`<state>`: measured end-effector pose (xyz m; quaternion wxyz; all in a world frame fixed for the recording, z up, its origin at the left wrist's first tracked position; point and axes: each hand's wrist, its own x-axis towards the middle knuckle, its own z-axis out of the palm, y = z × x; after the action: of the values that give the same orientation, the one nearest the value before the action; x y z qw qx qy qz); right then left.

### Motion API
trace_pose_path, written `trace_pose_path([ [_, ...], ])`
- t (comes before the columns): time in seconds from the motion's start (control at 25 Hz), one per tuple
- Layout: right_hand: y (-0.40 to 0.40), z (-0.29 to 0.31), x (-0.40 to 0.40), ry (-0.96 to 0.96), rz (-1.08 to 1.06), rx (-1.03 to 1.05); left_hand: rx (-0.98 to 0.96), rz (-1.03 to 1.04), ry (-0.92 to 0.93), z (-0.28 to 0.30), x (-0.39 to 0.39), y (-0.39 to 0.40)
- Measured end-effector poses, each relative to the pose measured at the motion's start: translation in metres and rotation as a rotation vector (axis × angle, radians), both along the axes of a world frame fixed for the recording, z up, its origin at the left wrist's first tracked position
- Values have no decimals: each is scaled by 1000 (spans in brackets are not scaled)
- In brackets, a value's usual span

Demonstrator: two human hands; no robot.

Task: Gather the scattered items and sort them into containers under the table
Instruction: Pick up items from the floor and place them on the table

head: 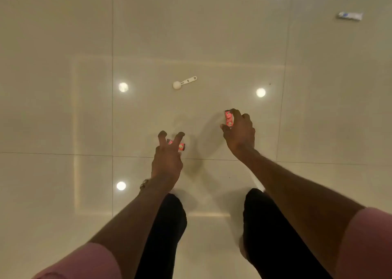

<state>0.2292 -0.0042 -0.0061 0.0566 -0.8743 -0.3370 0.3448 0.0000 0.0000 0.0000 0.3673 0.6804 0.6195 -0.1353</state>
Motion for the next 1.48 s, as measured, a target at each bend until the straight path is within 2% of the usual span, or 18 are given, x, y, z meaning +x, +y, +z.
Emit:
trace_pose_path([
  [0.24,-6,-55,-14,-128,200,62,173,-351,216,-69,-9,-3],
  [0.28,-6,-58,-14,-124,211,71,201,-452,239,-72,-12,-4],
  [0.36,-4,-57,-16,-16,125,88,195,-440,205,-69,-11,1],
  [0.44,1,-45,-21,196,-121,134,105,-174,63,-57,5,12],
  [0.52,2,-16,-21,402,-372,156,-48,269,-165,-29,26,23],
  [0.56,2,1,-20,497,-499,150,-88,432,-251,-9,38,29],
  [0.6,3,26,-16,575,-615,142,-101,502,-311,21,52,34],
  [0.72,0,125,9,690,-832,195,-121,609,-431,138,93,44],
  [0.96,-16,366,85,780,-954,355,-100,613,-507,373,174,46],
  [1.12,-46,509,155,685,-900,525,-121,538,-559,513,267,29],
  [1.2,-70,559,194,611,-895,600,-106,485,-568,563,316,11],
  [1.36,-135,644,282,515,-999,684,-102,420,-622,647,417,-36],
  [1.48,-179,680,346,402,-1060,725,-95,291,-671,686,493,-69],
])
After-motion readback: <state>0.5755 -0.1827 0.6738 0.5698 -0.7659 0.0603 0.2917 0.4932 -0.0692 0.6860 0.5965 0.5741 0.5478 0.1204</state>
